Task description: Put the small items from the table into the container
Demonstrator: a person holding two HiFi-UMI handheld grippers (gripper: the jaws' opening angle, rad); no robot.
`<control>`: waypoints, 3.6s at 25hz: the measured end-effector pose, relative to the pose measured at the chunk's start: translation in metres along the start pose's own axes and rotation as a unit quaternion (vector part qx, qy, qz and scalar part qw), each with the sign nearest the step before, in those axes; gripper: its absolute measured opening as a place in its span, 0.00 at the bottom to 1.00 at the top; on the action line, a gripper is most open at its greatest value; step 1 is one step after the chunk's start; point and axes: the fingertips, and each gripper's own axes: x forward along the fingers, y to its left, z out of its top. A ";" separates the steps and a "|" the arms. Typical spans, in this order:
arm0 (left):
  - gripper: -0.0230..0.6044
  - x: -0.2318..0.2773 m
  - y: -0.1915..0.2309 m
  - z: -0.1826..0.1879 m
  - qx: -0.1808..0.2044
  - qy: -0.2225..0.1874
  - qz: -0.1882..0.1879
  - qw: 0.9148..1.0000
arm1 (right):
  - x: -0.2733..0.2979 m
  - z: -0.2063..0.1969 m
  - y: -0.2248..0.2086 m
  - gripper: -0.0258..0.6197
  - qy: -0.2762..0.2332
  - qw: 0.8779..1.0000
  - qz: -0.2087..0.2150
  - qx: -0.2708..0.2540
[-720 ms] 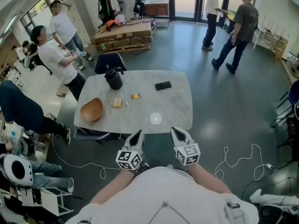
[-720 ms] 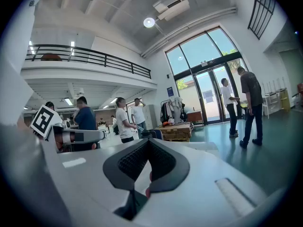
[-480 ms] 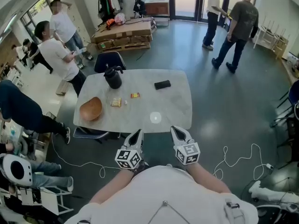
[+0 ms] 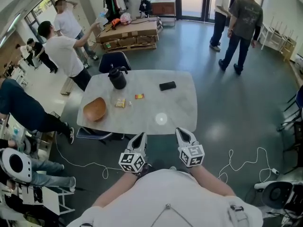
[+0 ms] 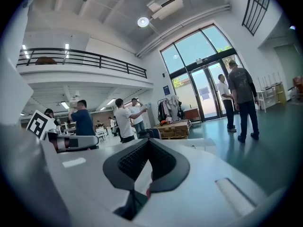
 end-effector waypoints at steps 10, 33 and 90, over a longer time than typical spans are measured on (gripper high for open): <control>0.04 0.002 0.003 -0.009 0.011 0.005 0.011 1.000 | 0.014 -0.016 -0.002 0.08 0.023 0.999 0.026 0.030; 0.04 -0.038 0.042 -0.006 0.008 0.000 0.099 0.995 | 0.054 -0.057 0.012 0.08 0.105 0.990 0.057 0.069; 0.04 0.087 0.451 0.071 -0.003 0.036 -0.037 0.999 | 0.494 -0.098 0.170 0.10 0.215 0.970 0.106 0.029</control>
